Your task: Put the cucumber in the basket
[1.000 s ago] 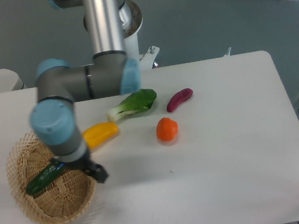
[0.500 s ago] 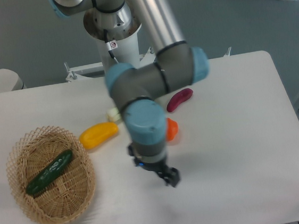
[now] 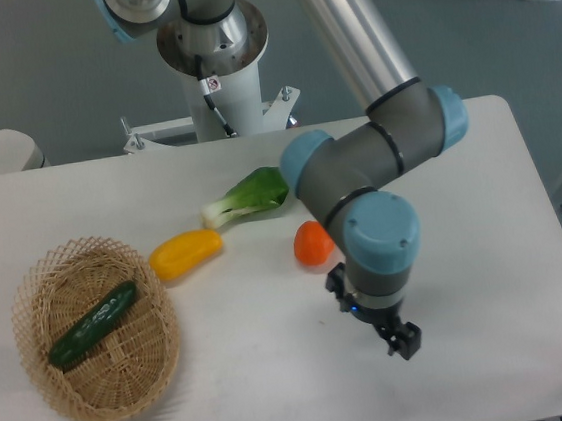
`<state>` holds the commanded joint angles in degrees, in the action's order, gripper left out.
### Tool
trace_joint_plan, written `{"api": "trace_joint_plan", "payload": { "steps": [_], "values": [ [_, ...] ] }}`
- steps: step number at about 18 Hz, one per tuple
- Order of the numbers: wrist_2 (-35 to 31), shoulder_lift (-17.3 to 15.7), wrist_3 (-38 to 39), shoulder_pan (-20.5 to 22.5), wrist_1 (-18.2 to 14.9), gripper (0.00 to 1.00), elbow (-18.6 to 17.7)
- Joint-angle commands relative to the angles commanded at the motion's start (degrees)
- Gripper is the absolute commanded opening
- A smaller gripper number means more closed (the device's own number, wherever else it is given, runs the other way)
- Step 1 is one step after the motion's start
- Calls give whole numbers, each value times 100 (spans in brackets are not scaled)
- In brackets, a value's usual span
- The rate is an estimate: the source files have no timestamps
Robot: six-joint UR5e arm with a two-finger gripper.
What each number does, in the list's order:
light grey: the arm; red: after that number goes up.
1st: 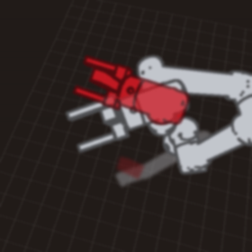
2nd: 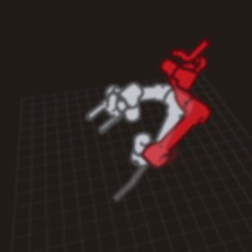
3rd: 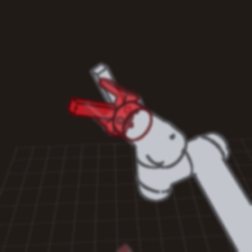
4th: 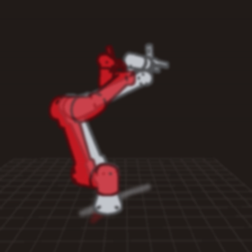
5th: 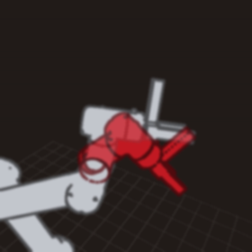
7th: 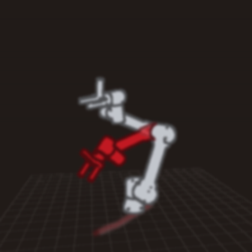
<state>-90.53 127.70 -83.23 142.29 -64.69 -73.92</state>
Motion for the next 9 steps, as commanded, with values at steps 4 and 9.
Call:
{"api": "trace_joint_plan", "payload": {
  "steps": [4, 9],
  "values": [
    [0, 9, 0, 0, 9, 100, -35],
    [0, 9, 0, 0, 26, 100, -44]
  ]
}}
